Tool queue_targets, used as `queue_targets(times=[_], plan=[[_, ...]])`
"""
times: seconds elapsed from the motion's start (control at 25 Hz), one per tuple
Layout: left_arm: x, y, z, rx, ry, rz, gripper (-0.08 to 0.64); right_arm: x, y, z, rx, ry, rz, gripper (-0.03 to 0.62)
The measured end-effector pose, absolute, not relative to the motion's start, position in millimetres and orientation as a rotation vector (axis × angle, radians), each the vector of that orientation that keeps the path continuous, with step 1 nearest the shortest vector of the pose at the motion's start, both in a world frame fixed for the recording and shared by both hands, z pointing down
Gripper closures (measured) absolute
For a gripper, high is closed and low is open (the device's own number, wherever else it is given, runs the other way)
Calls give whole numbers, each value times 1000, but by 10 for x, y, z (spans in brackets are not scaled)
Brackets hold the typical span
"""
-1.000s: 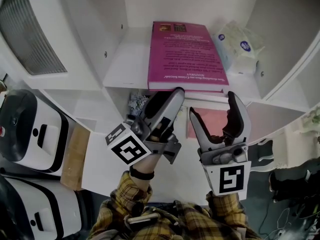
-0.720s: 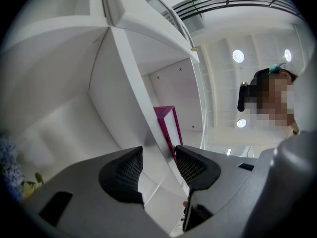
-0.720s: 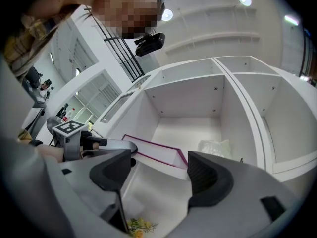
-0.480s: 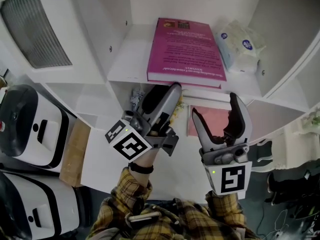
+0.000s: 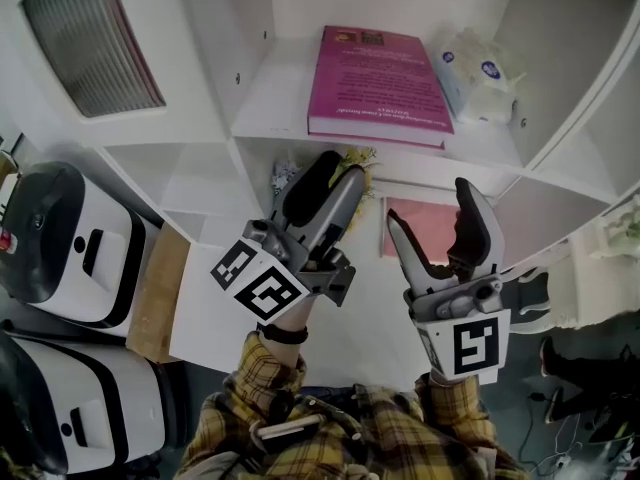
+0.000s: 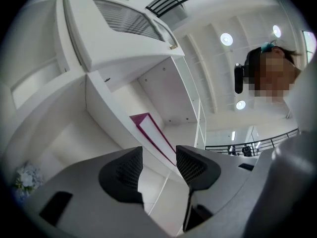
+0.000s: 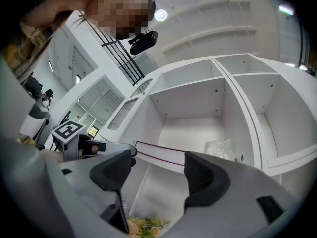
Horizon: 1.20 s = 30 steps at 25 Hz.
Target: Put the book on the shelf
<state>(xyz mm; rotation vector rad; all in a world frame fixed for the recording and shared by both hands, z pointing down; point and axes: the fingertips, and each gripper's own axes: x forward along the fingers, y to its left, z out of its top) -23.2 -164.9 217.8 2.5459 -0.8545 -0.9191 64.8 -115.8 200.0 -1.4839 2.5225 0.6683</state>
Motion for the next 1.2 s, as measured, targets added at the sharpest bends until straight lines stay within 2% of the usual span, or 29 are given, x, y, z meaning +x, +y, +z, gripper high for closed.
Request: queue_targets(times=[0.12, 0.24, 0.76, 1.2], plan=[[-145, -1461, 2156, 2648, -902, -839, 345, 688, -1051, 2019, -1444, 2526, 596, 268], [-19, -1260, 2186, 2750, -936, -725, 345, 735, -931, 2090, -1433, 2536, 537, 359], [533, -770, 2676, 2863, -948, -433, 347, 985, -604, 2661, -1371, 2660, 269, 447], [807, -503, 3314, 2831, -934, -228, 439, 1077, -366, 3354, -1285, 2764, 27, 529]])
